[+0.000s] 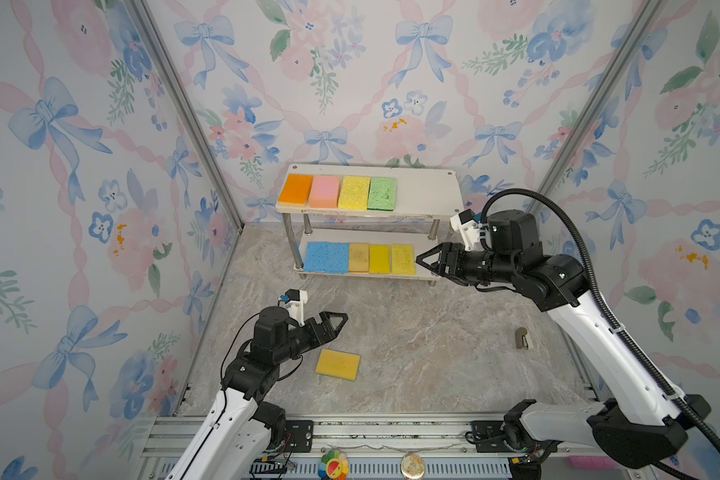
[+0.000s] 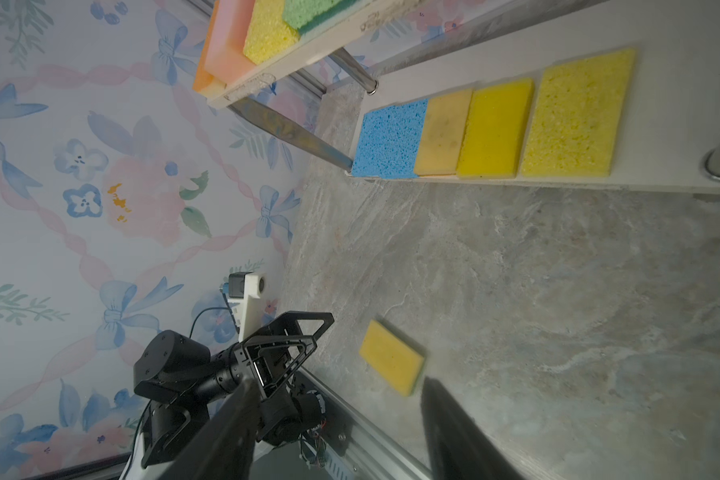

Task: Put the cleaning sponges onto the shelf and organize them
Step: 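Withdraw the right gripper from the shelf and lower it to the table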

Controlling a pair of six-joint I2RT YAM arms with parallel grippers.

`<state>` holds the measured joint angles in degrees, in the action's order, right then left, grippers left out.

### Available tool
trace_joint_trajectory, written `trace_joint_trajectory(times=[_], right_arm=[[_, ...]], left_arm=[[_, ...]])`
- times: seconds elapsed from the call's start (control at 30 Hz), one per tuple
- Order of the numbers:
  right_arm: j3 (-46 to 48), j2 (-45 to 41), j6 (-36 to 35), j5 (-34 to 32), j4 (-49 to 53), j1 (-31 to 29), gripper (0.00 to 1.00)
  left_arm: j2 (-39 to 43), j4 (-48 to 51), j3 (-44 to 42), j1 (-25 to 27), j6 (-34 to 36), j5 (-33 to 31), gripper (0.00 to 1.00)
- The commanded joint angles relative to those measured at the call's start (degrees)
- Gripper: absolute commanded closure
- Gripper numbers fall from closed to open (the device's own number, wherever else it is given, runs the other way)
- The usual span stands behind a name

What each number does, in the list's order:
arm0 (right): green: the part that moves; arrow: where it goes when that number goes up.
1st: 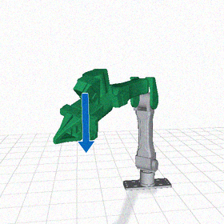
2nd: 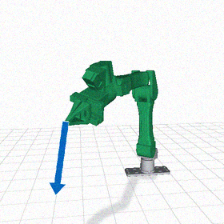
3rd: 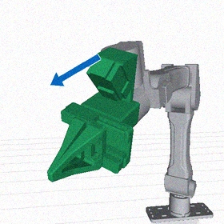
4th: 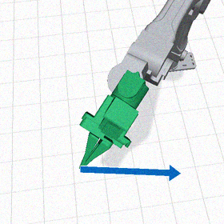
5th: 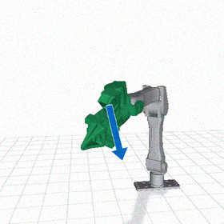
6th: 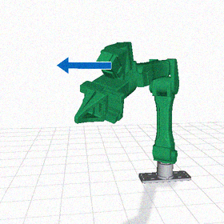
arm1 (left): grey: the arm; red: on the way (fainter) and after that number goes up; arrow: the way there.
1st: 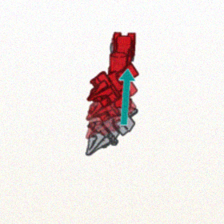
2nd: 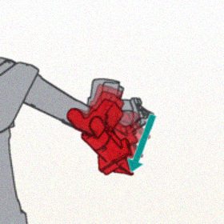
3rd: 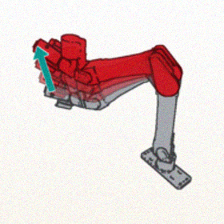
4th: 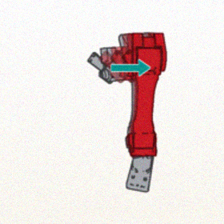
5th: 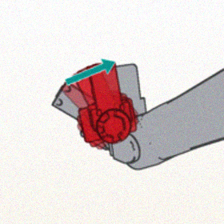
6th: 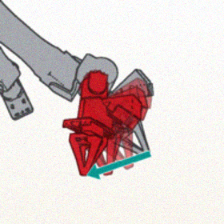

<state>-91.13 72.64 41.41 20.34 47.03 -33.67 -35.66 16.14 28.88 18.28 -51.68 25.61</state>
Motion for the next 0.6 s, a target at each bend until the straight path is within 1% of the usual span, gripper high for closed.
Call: trace_joint_trajectory(times=[0.0, 0.13, 0.23, 0.33, 0.57], right_arm=[[3.36, -2.7, -1.45, -4.23, 2.27, -2.79, 0.35], [7.99, -3.81, -1.55, -7.14, 2.3, -6.14, 0.35], [11.41, -3.87, -1.66, -9.41, 1.75, -9.32, 0.35], [15.02, -3.28, -1.35, -10.05, 0.09, -11.81, 0.34], [21.01, 0.37, -0.05, -9.57, -4.46, -15.32, 0.34]], left_arm=[[0.39, 0.91, -1.58, -0.61, -0.56, 1.28, 0.02], [-0.01, 2.96, -2.08, -0.62, -0.49, 1.04, 0.02], [-1.06, 7.2, -1.85, -0.55, 0.33, -1.09, 0.02], [-1.46, 9.52, -2.14, -0.54, 0.54, -3.05, 0.02], [-3.34, 9.69, -3.24, -0.5, 0.17, -3.46, 0.02]])
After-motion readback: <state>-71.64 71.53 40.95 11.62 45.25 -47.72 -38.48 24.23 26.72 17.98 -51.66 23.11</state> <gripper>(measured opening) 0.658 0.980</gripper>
